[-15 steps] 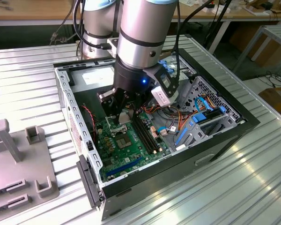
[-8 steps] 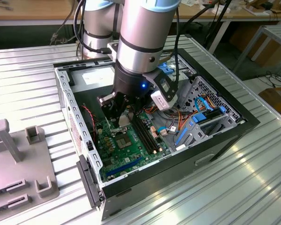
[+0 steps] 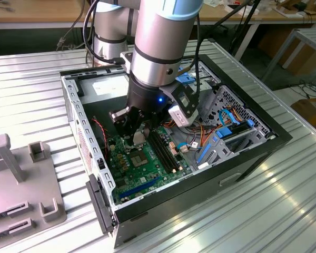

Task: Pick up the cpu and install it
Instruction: 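Place the cpu into insertion slot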

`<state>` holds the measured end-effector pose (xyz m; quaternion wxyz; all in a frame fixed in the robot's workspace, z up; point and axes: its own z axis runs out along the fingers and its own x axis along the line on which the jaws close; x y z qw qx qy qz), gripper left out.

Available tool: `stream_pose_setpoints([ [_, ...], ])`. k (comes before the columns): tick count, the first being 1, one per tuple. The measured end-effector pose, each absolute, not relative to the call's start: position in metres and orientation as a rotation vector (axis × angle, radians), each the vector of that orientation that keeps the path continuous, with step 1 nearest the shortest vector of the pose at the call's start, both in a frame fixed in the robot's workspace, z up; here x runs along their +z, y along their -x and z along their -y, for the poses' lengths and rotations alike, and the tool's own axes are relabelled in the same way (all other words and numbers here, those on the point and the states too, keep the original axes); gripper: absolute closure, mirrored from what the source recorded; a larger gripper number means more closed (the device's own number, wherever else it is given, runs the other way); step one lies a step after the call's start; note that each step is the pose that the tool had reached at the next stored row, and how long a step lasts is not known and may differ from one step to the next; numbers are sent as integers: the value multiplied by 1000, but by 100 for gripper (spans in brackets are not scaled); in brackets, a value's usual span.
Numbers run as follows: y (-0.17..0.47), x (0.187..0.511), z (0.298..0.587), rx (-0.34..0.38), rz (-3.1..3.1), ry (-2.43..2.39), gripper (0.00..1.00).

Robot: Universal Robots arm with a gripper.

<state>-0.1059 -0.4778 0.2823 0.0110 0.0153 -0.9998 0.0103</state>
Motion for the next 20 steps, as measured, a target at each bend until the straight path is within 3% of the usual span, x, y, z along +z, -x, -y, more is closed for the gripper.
stream_pose_setpoints([
  [20, 97, 263, 478, 34, 3119, -35, 53],
])
